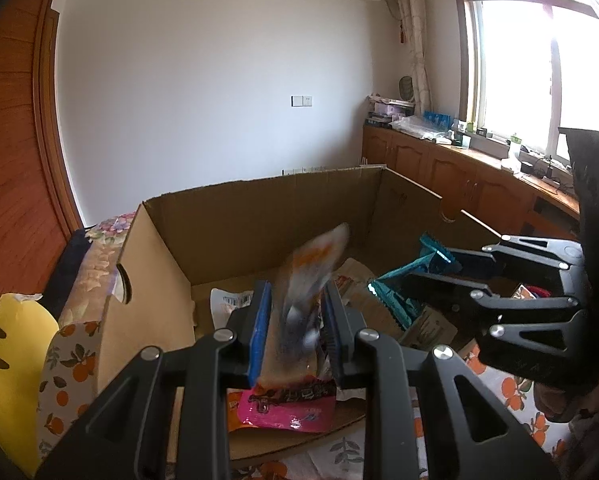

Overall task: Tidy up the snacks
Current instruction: 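Lower both snacks into the box and open both tools, then move both tools back toward the remaining snacks on the bedspread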

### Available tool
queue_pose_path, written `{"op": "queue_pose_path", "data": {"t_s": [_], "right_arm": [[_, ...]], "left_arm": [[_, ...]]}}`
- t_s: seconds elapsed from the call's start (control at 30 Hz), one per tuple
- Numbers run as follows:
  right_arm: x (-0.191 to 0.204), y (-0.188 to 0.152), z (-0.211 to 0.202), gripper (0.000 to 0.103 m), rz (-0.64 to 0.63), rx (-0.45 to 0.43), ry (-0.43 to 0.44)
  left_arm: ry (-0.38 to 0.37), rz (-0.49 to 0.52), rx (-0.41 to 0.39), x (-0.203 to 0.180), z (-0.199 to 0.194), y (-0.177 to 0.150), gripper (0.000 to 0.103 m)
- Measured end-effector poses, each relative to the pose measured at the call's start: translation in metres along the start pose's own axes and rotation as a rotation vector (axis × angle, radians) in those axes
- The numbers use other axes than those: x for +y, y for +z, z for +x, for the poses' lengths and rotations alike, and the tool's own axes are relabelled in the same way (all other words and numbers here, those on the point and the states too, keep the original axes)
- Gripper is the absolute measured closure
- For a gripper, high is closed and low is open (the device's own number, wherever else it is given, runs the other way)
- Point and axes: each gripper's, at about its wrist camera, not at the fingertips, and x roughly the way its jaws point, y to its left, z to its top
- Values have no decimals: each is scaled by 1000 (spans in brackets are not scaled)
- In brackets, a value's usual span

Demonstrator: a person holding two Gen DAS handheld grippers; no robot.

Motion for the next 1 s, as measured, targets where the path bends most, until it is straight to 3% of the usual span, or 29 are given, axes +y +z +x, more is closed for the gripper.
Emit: {"op": "queue_pose_path", "data": {"t_s": [0.5,0.73,1.0], "right_arm": [[3,-3,1,73,22,-3,0],[-5,-3,1,60,40,-9,-13],[6,5,-17,59,2,-45,-19]], "left_arm": [[-22,-52,13,12,5,-6,74],[-20,-56,14,13,5,-7,73],[-21,-64,-11,15,-32,-7,68]]}}
